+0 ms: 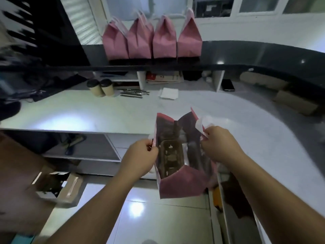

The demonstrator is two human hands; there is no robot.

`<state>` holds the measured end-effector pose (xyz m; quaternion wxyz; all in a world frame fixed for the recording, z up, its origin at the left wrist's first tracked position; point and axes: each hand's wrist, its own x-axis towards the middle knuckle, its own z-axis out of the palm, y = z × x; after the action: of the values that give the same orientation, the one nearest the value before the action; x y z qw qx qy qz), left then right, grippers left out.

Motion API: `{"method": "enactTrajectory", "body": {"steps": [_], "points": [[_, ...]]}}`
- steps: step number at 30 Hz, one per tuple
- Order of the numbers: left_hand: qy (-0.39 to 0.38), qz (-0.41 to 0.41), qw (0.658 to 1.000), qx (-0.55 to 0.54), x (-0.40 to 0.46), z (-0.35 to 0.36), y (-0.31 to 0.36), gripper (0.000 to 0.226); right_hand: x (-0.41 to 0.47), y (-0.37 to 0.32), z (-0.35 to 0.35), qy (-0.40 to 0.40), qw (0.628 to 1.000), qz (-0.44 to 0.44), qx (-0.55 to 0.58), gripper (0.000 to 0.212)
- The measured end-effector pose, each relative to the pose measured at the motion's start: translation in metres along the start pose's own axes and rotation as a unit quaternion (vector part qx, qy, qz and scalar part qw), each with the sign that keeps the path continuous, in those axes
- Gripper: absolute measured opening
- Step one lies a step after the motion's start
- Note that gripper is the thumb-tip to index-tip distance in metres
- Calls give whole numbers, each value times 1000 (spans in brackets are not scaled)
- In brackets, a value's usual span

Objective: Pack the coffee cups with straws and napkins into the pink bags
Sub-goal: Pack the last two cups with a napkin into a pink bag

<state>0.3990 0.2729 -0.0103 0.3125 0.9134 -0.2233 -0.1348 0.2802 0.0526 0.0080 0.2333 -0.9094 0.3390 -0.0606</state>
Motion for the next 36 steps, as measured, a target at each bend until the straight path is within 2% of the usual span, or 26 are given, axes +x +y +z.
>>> {"method": "enactTrajectory", "body": {"steps": [5, 10, 21, 26, 30, 34, 36], "points": [[40, -43, 998, 4, 45, -28, -30, 30, 58, -51, 19, -28, 998, -48, -6, 9], [66, -45, 997, 10, 115, -68, -63, 32, 123, -106, 40, -24, 998, -57, -8, 11], [31, 5, 999, 24, 277, -135, -109, 32, 232, -196, 85, 16, 1000, 6, -4, 26], [36, 4, 998, 43, 328, -141, -119, 34, 272, -219, 99, 2, 1000, 14, -5, 13], [41, -2, 997, 62, 362, -143, -123, 36, 306, -226, 107, -5, 1000, 12, 3, 17], [50, -15, 996, 71, 389, -148, -122, 37, 338, -231, 111, -22, 999, -6, 25, 4], [51, -27, 996, 71, 402, -148, -122, 37, 350, -232, 113, -37, 998, -17, 38, 5]]}}
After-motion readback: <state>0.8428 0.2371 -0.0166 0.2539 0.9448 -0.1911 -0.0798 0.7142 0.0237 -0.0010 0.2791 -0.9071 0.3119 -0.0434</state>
